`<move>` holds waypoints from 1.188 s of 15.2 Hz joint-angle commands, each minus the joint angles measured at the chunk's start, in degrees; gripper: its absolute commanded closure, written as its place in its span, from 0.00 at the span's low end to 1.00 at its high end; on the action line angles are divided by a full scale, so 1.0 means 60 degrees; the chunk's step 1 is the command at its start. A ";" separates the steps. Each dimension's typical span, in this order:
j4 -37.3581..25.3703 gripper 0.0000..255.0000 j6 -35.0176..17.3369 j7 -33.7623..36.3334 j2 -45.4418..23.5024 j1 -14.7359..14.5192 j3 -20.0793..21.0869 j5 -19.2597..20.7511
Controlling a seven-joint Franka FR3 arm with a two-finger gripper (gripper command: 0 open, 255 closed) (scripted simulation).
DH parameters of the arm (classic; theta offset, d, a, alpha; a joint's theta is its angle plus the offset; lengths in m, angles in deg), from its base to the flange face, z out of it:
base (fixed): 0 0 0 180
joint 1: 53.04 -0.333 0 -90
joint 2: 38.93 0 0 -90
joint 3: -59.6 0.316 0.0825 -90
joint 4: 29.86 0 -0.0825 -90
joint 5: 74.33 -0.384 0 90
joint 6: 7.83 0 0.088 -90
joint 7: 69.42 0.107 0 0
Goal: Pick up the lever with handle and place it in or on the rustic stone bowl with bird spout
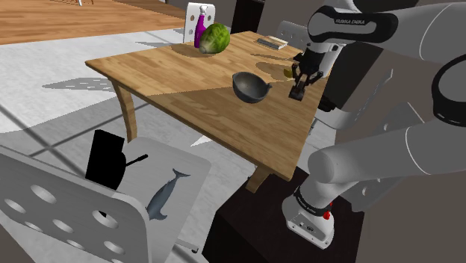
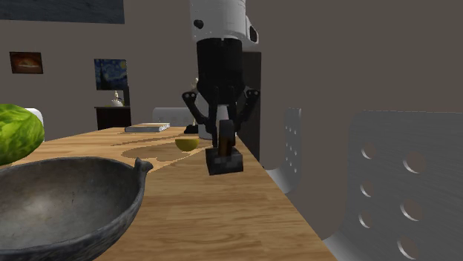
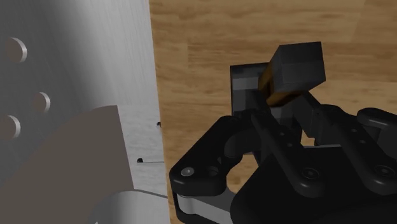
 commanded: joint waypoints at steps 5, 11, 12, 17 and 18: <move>-0.0799 1.00 0.0749 -0.0065 -0.0051 -0.0020 0.0050 -0.0052; -0.1665 1.00 0.1492 -0.0138 -0.0172 -0.0037 0.0090 -0.0096; -0.1816 1.00 0.1615 -0.0150 -0.0199 -0.0039 0.0096 -0.0103; -0.2598 1.00 0.2230 -0.0214 -0.0363 -0.0051 0.0124 -0.0136; -0.2760 1.00 0.2354 -0.0227 -0.0402 -0.0054 0.0129 -0.0142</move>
